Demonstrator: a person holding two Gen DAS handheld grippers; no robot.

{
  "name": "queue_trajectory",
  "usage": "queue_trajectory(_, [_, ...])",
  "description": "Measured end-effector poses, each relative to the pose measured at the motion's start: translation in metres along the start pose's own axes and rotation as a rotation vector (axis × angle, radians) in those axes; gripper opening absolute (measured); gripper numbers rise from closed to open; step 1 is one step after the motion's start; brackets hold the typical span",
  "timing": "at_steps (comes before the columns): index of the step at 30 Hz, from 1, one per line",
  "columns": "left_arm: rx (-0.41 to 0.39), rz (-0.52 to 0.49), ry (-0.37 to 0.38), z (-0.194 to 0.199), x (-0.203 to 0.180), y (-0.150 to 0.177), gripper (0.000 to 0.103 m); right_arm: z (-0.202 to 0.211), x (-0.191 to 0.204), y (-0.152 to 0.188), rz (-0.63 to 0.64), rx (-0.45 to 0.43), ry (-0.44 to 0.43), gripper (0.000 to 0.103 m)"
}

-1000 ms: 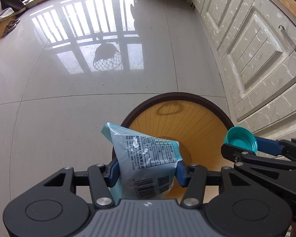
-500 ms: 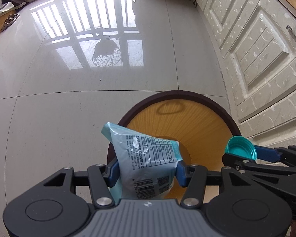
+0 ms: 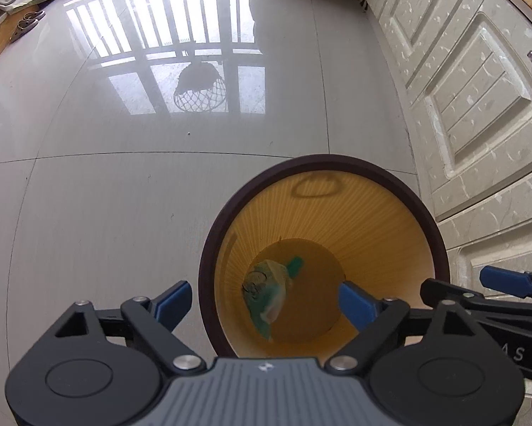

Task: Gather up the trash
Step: 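Open the left tool over the wastebasket while the right tool releases the cap, then withdraw both tools from the wastebasket back toward the cushion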

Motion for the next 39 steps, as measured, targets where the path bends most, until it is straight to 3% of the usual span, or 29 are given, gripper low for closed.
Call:
queue_trajectory(4, [0.004, 0.001, -0.008, -0.001, 0.001, 0.002, 0.099, 0.003, -0.004, 0.003, 0.003, 0.001, 0.007, 0.073])
queue_trajectory(10, [-0.001, 0.007, -0.026, 0.001, 0.006, 0.005, 0.103, 0.009, -0.005, 0.004, 0.026, -0.011, 0.022, 0.079])
queue_trajectory(13, [-0.008, 0.007, -0.031, 0.005, 0.009, 0.008, 0.103, 0.012, -0.007, 0.005, 0.037, -0.015, 0.035, 0.084])
queue_trajectory(16, [-0.020, 0.011, -0.037, 0.010, 0.014, 0.012, 0.103, 0.018, -0.010, 0.006, 0.032, -0.031, 0.059, 0.098])
queue_trajectory(20, [-0.033, 0.034, -0.032, 0.022, 0.022, 0.015, 0.103, 0.029, -0.012, 0.007, 0.035, -0.047, 0.082, 0.103])
queue_trajectory(29, [-0.074, 0.055, -0.005, 0.075, 0.029, 0.024, 0.103, 0.069, -0.003, 0.017, 0.064, -0.056, 0.103, 0.103])
queue_trajectory(39, [-0.150, 0.034, -0.017, 0.153, 0.033, 0.049, 0.103, 0.156, 0.002, 0.022, 0.041, -0.130, 0.129, 0.103])
Point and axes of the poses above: each gripper's, at about its wrist camera, not at the fingertips, and z roughly against the way its jaws point, x to its left, y to its underside, the point moved 7 cm from there along -z, roughly the way its jaws point, and after that the axes turned 4 degrees about -y, right-handed, at the moved point
